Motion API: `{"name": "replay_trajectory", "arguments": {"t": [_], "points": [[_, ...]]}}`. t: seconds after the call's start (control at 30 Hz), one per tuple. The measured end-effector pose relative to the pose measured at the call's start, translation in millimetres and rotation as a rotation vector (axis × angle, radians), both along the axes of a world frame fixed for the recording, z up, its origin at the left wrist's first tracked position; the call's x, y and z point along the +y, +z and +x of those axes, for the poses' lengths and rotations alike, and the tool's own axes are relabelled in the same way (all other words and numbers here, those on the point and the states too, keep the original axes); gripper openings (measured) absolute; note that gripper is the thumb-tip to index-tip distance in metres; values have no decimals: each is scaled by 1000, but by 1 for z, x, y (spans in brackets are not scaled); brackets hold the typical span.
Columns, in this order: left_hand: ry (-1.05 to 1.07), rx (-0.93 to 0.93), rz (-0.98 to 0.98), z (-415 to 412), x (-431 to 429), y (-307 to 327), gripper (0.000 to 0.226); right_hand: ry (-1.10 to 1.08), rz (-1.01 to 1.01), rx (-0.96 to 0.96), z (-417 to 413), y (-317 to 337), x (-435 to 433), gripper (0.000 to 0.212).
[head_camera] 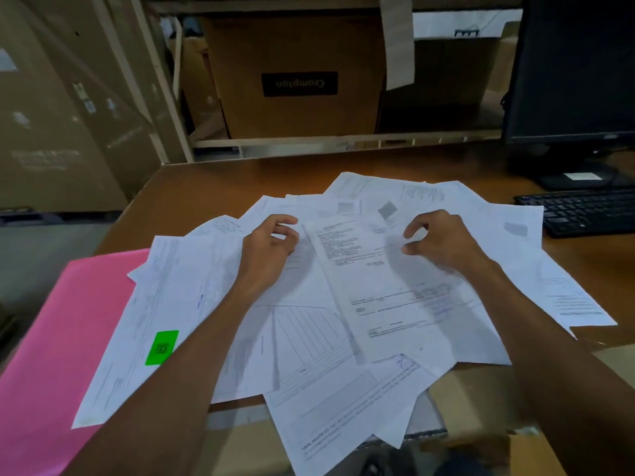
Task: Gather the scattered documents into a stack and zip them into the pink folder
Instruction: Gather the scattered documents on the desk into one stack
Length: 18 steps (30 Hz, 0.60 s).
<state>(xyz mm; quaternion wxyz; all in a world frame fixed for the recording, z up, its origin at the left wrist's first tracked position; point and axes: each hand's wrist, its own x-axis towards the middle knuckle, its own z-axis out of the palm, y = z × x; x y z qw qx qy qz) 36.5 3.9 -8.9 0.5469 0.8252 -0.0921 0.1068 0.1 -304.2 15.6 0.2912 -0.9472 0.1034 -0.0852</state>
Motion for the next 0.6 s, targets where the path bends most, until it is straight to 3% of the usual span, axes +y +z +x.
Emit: {"name": "replay_trajectory", "arguments": {"t": [0.07,0.13,0.27,0.3,0.4,0.6], "points": [[-11,4,6,-1,-2,0,23,-13,39,-133,3,2,4,16],[-7,1,-1,-2,-3,-2,21,4,200,-270,4,11,7,20],[30,-6,-69,1,-2,1,20,150,935,-420,8,25,1,35],[35,3,-114,1,-2,2,20,136,990,-433,11,19,-2,36],[31,42,-245,1,0,3,23,11,579,-426,22,-4,-5,35],[-25,116,-338,2,-3,6,37,184,900,-356,15,-2,8,36]]}}
